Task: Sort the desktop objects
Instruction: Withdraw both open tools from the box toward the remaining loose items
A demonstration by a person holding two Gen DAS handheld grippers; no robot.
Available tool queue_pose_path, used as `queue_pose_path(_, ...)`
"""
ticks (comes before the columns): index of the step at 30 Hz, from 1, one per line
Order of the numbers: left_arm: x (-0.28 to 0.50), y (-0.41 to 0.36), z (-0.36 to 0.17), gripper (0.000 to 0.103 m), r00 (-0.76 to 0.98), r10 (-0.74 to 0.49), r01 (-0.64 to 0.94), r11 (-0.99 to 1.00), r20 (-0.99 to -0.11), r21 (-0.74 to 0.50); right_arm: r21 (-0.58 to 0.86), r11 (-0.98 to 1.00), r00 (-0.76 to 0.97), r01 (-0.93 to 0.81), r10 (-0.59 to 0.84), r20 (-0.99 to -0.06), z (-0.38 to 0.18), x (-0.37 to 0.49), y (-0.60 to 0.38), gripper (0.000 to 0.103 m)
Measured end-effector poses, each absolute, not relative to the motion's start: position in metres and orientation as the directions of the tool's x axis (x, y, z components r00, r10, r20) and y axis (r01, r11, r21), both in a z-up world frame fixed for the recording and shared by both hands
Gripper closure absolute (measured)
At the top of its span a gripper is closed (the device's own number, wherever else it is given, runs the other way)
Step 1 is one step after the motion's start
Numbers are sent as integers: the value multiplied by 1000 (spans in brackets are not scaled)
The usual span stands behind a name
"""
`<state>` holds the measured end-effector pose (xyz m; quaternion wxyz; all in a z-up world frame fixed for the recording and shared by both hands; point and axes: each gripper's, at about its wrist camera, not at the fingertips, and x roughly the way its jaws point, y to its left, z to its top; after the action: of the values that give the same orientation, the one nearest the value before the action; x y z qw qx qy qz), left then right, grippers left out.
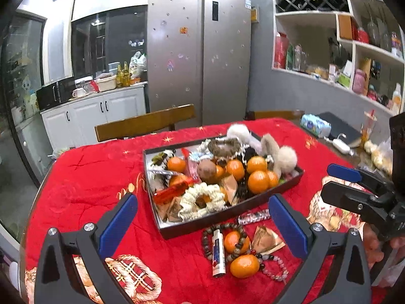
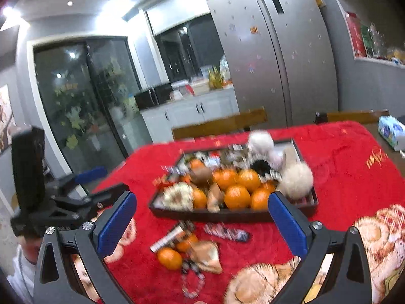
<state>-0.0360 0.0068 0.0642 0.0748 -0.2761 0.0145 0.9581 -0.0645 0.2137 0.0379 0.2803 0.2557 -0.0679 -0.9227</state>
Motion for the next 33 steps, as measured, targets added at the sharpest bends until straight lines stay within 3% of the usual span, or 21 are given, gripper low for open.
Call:
queue_pose_path(19,-52,9,22,0,-796,136,-196,-980,-590,39,315,-802,-605,508,-592,-532,-6,-82,209,0)
queue_pose_path(33,-72,11,-21,0,-707,116,-221,-973,-697,62,305,-801,-546,515,-581,-603,-35,-91,202,0)
